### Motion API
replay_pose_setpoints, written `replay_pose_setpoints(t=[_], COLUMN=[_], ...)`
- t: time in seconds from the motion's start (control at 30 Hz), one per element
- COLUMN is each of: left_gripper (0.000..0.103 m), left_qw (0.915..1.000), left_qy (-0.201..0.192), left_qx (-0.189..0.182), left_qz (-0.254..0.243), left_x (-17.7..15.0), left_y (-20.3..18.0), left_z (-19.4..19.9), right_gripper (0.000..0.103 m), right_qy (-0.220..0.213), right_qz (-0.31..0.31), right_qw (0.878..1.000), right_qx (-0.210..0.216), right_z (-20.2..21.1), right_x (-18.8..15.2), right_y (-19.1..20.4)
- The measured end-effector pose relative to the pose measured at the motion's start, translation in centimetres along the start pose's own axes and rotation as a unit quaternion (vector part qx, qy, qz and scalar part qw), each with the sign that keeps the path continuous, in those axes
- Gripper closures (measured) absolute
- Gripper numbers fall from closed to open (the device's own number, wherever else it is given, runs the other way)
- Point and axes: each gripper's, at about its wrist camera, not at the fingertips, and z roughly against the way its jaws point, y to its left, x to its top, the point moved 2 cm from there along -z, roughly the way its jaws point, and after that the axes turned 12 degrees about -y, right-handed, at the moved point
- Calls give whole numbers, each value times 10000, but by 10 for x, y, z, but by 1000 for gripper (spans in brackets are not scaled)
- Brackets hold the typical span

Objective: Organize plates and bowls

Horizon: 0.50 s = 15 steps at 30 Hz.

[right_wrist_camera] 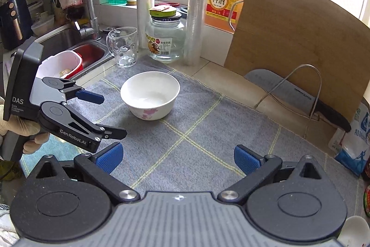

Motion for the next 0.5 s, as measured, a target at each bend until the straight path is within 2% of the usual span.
replay_pose_setpoints(t=[0.1, 0.5], left_gripper=[5, 6], left_qw=[9994, 9972], left_qy=[-118, -246], left_qx=[205, 267], left_qz=[-262, -647], left_x=[-2, -1], left_y=[2, 3], left_z=[-3, -26], right_gripper=[0, 0], right_qy=[68, 314], right_qz=[94, -37], right_qw=[9999, 9986], right_qx=[79, 428], right_z=[-15, -74], right_x=[10, 41], right_y=[8, 12])
